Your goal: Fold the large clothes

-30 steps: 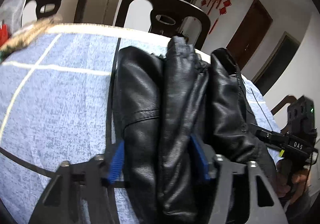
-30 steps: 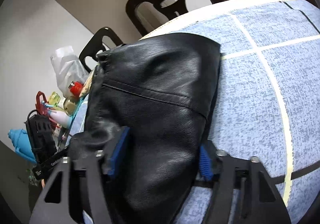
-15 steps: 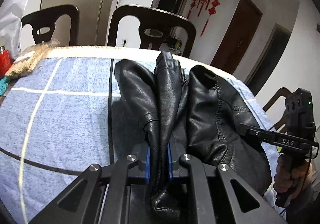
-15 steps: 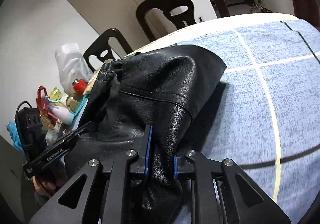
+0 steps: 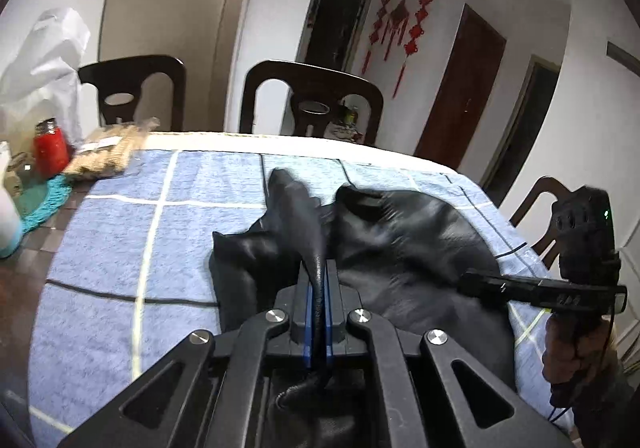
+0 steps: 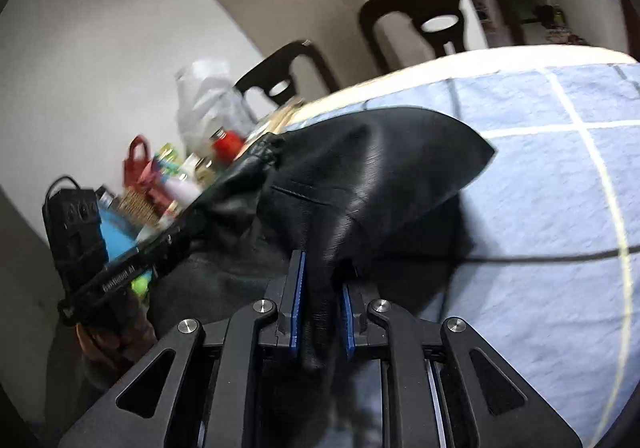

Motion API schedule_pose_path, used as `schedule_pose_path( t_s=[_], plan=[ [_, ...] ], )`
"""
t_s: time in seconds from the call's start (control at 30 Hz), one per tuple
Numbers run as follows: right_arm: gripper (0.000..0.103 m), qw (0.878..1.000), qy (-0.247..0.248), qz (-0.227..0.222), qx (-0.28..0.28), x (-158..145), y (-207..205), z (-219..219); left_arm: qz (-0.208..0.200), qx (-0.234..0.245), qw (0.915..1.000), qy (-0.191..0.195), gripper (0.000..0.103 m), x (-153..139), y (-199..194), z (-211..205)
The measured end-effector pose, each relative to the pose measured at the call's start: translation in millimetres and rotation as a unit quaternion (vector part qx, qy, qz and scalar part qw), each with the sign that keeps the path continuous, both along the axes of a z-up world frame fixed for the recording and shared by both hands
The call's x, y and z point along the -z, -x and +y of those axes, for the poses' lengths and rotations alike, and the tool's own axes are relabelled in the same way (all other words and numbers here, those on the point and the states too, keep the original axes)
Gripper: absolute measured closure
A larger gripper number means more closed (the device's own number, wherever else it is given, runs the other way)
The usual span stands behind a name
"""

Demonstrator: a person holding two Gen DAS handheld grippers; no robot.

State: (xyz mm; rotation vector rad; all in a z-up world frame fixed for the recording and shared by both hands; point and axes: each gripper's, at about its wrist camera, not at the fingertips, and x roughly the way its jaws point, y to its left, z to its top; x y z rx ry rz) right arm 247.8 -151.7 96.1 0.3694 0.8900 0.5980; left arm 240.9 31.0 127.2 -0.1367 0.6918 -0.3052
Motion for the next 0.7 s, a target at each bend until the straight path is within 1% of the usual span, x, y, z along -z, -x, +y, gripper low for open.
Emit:
schedule_pose_path(
  t_s=[0.07,0.13,0.17,0.2,0.23,0.27,0.3,0.33,0.37,0.4,0.47,0.53,0.67,0.7],
  plan=[
    [0.087,1.0,0.022,0.003,0.005,14,3,5,0.024,-0.008,0.9997,-0.002,0.099,16,-1,3],
    [0.087,0.999,0.022,0.031,0.027,31,1,-7,0.053,-0.017,0.9984,-0.004,0.099,38,-5,8],
    [0.087,0.999,0.021,0.038,0.033,37,1,-13,0.073,-0.022,0.9971,0.002,0.098,51,-7,13],
    [0.083,0.998,0.018,0.041,0.036,39,2,-18,0.09,-0.025,0.9956,0.009,0.098,64,-7,13],
    [0.079,0.998,0.014,0.045,0.038,41,2,-23,0.099,-0.023,0.9947,0.012,0.098,74,-7,12],
    [0.075,0.998,0.013,0.049,0.04,42,2,-26,0.097,-0.023,0.995,0.01,0.098,79,0,12],
    [0.068,0.998,0.018,0.05,0.041,42,2,-28,0.092,-0.024,0.9955,0.008,0.098,81,2,10],
    [0.064,0.997,0.027,0.049,0.046,42,2,-29,0.089,-0.026,0.9957,0.01,0.098,82,3,9],
    [0.063,0.997,0.033,0.047,0.05,42,2,-30,0.089,-0.029,0.9955,0.015,0.098,82,3,10],
    [0.062,0.997,0.042,0.044,0.055,41,2,-30,0.089,-0.033,0.9953,0.019,0.098,81,3,11],
    [0.062,0.995,0.057,0.033,0.069,35,4,-32,0.086,-0.034,0.9956,0.016,0.097,77,7,11],
    [0.062,0.994,0.069,0.001,0.085,20,6,-34,0.085,-0.033,0.9957,0.014,0.096,72,9,13],
    [0.062,0.993,0.079,-0.037,0.075,0,-1,-30,0.063,-0.044,0.9969,0.019,0.093,48,18,18],
    [0.062,0.993,0.086,-0.043,0.069,-3,-7,-26,0.052,-0.047,0.9972,0.026,0.088,38,20,19]
  ],
)
